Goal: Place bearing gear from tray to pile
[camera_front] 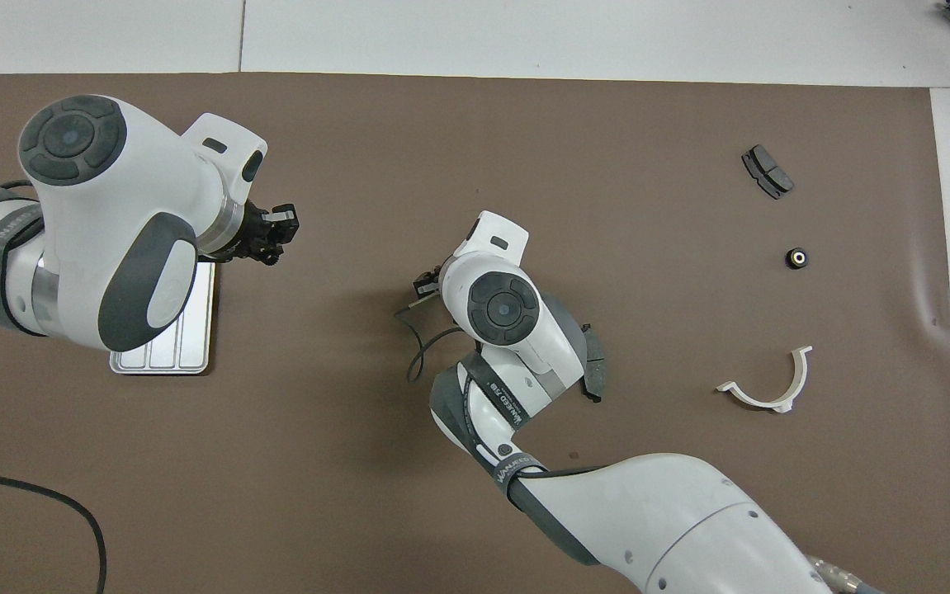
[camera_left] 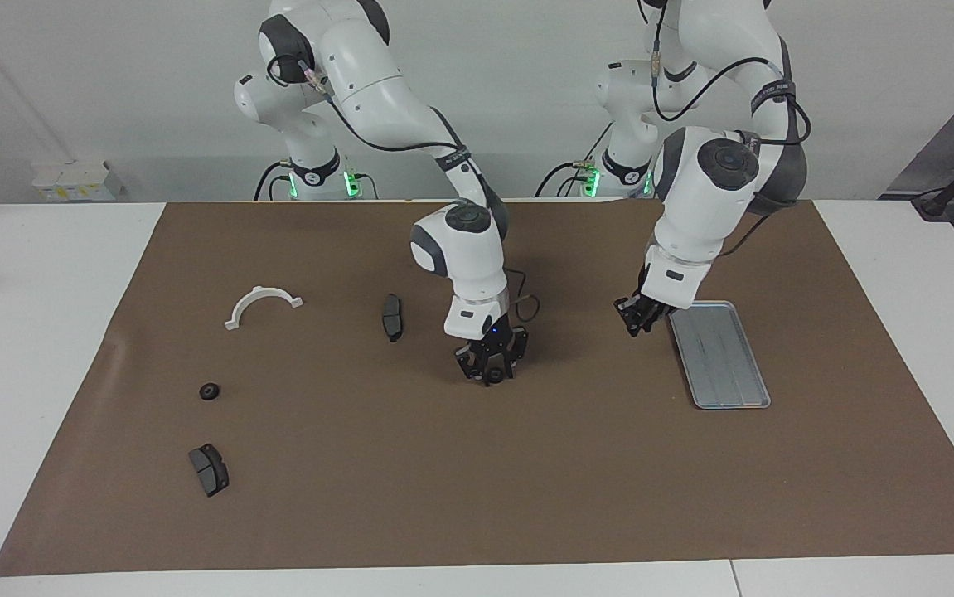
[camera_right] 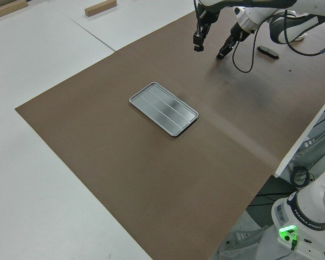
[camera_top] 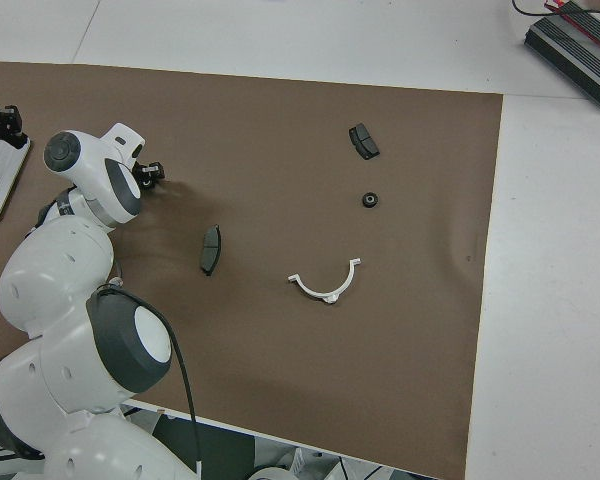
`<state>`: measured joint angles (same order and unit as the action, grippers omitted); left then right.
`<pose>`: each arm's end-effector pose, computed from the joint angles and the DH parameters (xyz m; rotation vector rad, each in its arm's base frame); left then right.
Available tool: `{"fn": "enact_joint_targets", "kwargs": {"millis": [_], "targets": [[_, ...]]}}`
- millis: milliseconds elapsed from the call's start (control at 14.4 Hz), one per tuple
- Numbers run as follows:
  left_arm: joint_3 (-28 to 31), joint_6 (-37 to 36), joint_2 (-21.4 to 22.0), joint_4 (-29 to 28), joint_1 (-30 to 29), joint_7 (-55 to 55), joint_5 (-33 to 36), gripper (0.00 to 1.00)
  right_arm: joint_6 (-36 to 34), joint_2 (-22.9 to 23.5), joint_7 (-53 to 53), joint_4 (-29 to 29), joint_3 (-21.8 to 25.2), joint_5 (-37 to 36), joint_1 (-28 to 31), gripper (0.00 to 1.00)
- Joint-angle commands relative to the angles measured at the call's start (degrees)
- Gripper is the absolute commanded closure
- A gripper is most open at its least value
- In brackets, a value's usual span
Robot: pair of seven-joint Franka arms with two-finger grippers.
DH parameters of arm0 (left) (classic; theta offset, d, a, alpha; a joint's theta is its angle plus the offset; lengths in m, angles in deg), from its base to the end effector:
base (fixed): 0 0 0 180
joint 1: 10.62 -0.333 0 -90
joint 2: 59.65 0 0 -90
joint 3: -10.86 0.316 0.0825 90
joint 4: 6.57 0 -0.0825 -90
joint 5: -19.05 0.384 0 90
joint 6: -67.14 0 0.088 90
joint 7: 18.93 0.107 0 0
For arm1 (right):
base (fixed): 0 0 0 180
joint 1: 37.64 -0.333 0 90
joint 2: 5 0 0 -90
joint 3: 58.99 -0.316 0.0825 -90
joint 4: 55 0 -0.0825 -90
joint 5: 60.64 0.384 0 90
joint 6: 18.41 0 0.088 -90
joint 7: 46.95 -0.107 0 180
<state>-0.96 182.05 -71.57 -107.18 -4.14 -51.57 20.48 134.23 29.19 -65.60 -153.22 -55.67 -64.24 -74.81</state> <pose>0.5955 -0.1871 0.4535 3.0805 0.3802 0.0516 0.5811 0.3984 0.2805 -2.9605 -0.4957 -0.5269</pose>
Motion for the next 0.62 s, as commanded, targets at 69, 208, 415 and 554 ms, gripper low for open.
{"fn": "enact_joint_targets", "kwargs": {"millis": [69,208,415,554], "targets": [[0.6,0.7,0.1,0.0,0.6,-0.5,-0.9,1.00,-0.1,0.5,-0.3,-0.1,-0.3,0.7,0.6,0.76],[0.6,1.5,0.0,0.0,0.6,-0.8,-1.3,1.00,-0.2,0.8,-0.3,0.8,-0.3,0.7,1.7,0.83],[0.7,8.5,0.0,-2.1,4.1,-7.0,-2.5,1.00,-5.5,1.1,0.5,4.7,-0.4,0.3,5.8,0.85],[0.7,12.1,-0.2,-3.7,6.5,-10.4,-2.5,1.00,-7.0,0.7,3.6,5.5,-0.3,0.5,9.4,0.84]]}}
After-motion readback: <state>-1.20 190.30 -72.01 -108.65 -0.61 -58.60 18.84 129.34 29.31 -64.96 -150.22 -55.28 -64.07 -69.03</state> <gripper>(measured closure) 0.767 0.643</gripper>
